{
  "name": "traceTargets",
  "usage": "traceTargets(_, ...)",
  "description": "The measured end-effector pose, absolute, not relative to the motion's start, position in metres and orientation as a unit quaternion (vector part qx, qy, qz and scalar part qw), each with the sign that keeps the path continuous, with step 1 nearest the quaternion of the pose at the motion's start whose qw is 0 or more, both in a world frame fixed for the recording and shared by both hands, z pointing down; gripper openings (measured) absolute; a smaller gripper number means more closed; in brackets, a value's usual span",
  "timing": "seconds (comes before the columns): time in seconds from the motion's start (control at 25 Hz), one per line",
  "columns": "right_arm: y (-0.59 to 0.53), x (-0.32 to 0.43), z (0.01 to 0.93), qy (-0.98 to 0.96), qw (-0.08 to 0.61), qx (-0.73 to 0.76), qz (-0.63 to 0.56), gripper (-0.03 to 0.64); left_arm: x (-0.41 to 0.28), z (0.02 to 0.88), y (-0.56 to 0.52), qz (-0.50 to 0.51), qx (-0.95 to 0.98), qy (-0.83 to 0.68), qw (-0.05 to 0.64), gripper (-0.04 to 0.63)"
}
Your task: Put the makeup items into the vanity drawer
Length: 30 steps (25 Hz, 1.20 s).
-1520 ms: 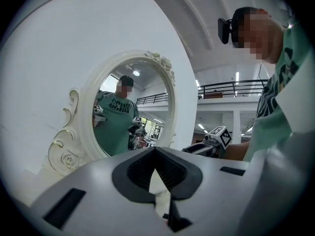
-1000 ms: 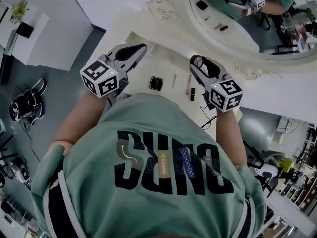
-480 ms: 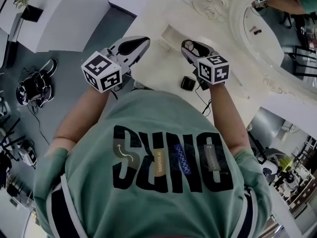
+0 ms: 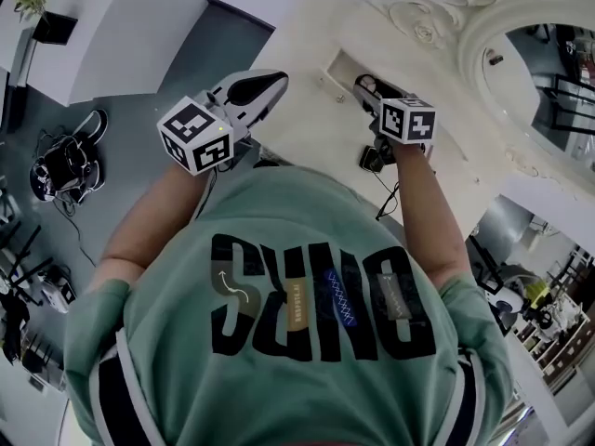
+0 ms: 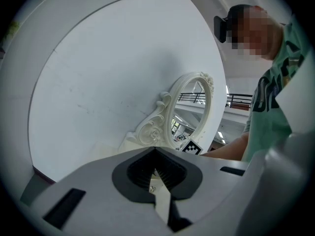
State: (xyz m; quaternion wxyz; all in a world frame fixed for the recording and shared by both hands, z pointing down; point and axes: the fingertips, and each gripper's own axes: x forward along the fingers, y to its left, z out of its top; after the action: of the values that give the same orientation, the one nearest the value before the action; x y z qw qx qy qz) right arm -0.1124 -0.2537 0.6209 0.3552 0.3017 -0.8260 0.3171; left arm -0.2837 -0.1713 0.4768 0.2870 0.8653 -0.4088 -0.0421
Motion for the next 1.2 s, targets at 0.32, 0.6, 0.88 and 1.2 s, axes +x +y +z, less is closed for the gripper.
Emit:
traceTargets(0.32,-0.254,-0.111,0.634,-0.795,0.375,0.316,0.358,0.224,-0.295,0.478,-0.171,-0.048,0.863,-0.407,0.294,0.002)
traceTargets(0.6,-0.255,-0.113,0.639,-0.781,0.376,0.32,0.382,0.225,-0.303,0.478,-0.17,-0.051,0.862,-0.41,0.294,0.002)
traceTargets(0.88,-0.255,-0.114,0.64,-0.777,0.378,0.316,0.392,0.225,-0.306,0.478,-0.167,-0.054,0.86,-0.413,0.294,0.002)
traceTargets(1.2,-0.255,-0.116,0.641,-0.775,0.375,0.311,0.402,0.239,-0.306,0.478,-0.167,-0.055,0.86,-0.414,0.293,0.002)
